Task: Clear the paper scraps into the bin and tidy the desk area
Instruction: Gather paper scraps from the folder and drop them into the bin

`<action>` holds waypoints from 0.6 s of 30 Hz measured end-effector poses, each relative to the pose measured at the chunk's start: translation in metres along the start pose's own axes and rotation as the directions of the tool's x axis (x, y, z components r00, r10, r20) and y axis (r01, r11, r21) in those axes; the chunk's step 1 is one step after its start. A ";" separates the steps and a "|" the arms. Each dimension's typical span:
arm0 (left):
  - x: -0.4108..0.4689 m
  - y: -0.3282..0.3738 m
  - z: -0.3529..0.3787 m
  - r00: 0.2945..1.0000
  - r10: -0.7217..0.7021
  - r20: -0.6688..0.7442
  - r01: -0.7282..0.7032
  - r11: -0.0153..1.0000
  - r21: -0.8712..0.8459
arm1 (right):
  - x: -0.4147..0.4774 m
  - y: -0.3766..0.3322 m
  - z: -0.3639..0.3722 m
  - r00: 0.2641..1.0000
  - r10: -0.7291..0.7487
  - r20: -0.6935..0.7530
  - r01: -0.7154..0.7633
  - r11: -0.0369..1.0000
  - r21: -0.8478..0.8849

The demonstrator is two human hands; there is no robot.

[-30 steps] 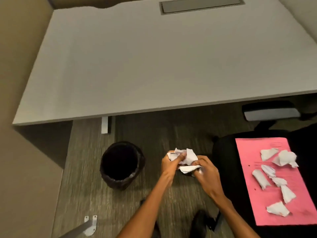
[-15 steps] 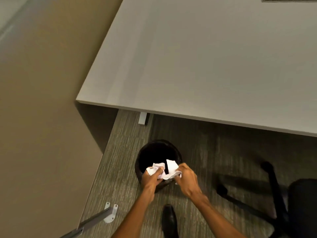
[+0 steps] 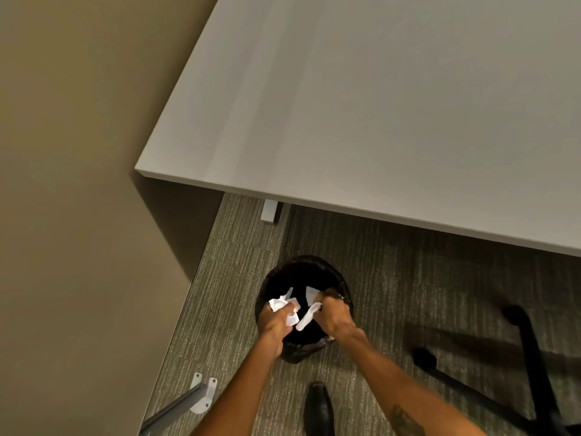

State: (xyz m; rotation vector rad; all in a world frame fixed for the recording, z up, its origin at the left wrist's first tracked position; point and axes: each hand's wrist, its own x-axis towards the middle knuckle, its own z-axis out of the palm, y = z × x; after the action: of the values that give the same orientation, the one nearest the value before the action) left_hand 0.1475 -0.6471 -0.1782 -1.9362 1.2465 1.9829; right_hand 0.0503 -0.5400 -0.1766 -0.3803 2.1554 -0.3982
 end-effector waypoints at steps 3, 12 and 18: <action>0.012 0.001 -0.001 0.999 -0.029 0.027 0.027 0.998 0.051 | 0.013 -0.005 0.001 0.997 -0.011 0.078 0.006 0.998 0.057; -0.001 0.003 0.009 0.999 -0.017 0.037 0.017 1.000 0.005 | -0.012 0.006 -0.010 0.999 0.014 -0.051 0.006 0.927 0.374; -0.032 -0.003 0.025 0.994 0.104 -0.023 -0.099 0.984 0.147 | -0.050 0.014 -0.019 0.994 -0.036 -0.106 0.075 0.917 0.392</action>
State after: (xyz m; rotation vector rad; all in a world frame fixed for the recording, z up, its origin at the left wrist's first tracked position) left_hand 0.1356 -0.6155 -0.1558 -1.8757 1.4812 1.8539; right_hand 0.0611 -0.5036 -0.1356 -0.1939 2.0938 -0.8844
